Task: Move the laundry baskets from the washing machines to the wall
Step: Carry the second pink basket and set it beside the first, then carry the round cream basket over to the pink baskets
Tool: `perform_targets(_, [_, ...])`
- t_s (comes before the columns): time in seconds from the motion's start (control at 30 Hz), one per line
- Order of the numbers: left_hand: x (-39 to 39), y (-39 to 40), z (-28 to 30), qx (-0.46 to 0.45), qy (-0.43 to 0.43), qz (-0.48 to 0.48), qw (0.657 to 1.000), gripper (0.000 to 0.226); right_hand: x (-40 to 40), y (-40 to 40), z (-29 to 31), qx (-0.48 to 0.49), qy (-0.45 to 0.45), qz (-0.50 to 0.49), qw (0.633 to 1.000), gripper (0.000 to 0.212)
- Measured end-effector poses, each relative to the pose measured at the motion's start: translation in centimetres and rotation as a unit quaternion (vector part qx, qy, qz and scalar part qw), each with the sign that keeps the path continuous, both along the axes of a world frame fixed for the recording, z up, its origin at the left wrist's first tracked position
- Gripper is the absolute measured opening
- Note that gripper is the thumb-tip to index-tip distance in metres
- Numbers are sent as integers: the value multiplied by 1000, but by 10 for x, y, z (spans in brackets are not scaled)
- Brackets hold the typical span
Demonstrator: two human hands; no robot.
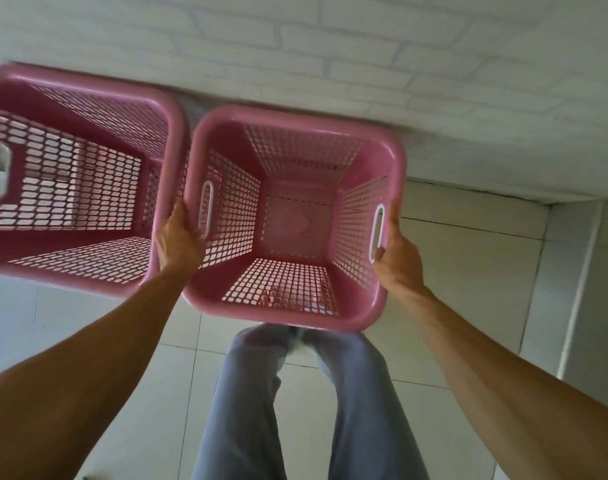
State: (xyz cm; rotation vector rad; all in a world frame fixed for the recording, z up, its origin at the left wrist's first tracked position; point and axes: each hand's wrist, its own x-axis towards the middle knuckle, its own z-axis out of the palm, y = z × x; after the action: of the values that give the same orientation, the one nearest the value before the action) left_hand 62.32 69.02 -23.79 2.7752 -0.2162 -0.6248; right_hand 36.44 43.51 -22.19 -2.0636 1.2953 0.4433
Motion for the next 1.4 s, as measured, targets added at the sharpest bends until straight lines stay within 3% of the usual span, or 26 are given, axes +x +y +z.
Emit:
perform_targets(0.07, [-3, -4, 8, 0, 5, 7, 1000, 51, 0, 0, -1, 11, 24, 0, 1000, 103])
perform_targets(0.17, [-15, -17, 30, -12, 22, -15, 1000, 65, 0, -1, 10, 34, 56, -9, 998, 103])
perform_targets(0.33, [-36, -25, 77, -71, 42, -62, 995, 85, -6, 19, 58, 41, 46, -29, 998, 46])
perform_targets(0.4, [-46, -25, 99, -82, 53, -109, 989, 90, -13, 37, 76, 42, 48, -41, 997, 38])
perform_targets(0.53, [-77, -26, 147, -89, 66, -165, 980, 85, -25, 73, 118, 45, 30, -80, 995, 33])
perform_targets(0.83, [-156, -24, 239, -98, 92, -326, 936, 68, -68, 122, 216, 32, -65, -147, 986, 48])
perform_targets(1.07, [-239, -64, 272, -38, 94, -502, 859, 29, -164, 130, 247, 18, -78, -259, 963, 51])
perform_targets(1.23, [-342, -91, 268, -36, 133, -562, 815, 50, -280, 145, 254, -21, -89, -362, 928, 43])
perform_targets(1.4, [-467, -110, 254, -25, 133, -642, 755, 48, -405, 169, 252, -15, -82, -455, 887, 43])
